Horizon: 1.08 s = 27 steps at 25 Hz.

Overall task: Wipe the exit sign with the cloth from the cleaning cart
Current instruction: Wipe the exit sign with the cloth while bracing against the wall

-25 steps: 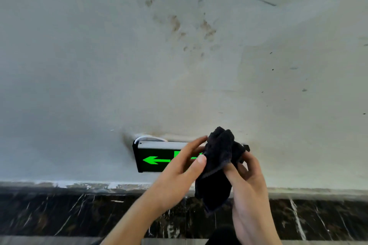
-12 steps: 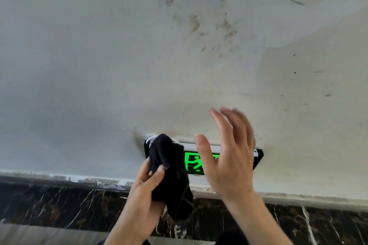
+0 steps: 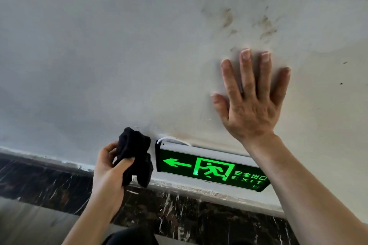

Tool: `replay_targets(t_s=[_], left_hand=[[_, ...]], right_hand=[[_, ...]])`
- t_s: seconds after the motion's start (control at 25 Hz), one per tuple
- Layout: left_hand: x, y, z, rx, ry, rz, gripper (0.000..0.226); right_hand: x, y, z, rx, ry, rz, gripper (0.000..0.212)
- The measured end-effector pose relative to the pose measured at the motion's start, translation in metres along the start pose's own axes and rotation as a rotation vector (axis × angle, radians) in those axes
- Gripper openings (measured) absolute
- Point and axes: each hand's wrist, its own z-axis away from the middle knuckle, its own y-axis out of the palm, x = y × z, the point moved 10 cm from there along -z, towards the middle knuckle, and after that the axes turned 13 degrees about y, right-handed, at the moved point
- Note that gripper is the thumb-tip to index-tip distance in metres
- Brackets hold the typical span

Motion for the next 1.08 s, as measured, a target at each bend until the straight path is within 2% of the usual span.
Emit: replay_targets(t_s=[0.08,0.16,0.36,0.48,0.6,0.76,0.92,1.08], left_hand=[[-0.019,-0.001,-0.01,-0.004,0.186,-0.211,0.061],[-0.03,0.01,-0.013,0.033,0.338,-0.416,0.065],[-0.013,0.038,-0.007,0.102,0.42,-0.61,0.066],[0.005,0.045,-0.003,0.11,0.345,-0.54,0.062],[0.022,0.045,0.004,0.027,0.244,-0.399,0.057],[0.042,0.038,0.002,-0.044,0.163,-0.337,0.05],[0.084,0.024,0.006,-0.071,-0.034,-0.355,0.044],[0.12,0.013,0.013,-0.079,-0.176,-0.41,0.048]], right_hand=[[0.0,-0.002,0.001,-0.045,-0.001,-0.005,0.067],[-0.001,-0.002,0.001,-0.073,-0.005,-0.008,0.066],[0.003,-0.003,0.001,-0.12,-0.008,-0.012,0.066],[0.002,-0.004,-0.001,-0.127,-0.007,-0.02,0.066],[0.002,-0.005,0.0,-0.129,-0.001,-0.026,0.066],[0.002,-0.005,-0.001,-0.13,0.011,-0.034,0.066],[0.001,-0.007,-0.002,-0.118,0.009,-0.037,0.066],[0.002,-0.007,-0.003,-0.105,0.012,-0.039,0.063]])
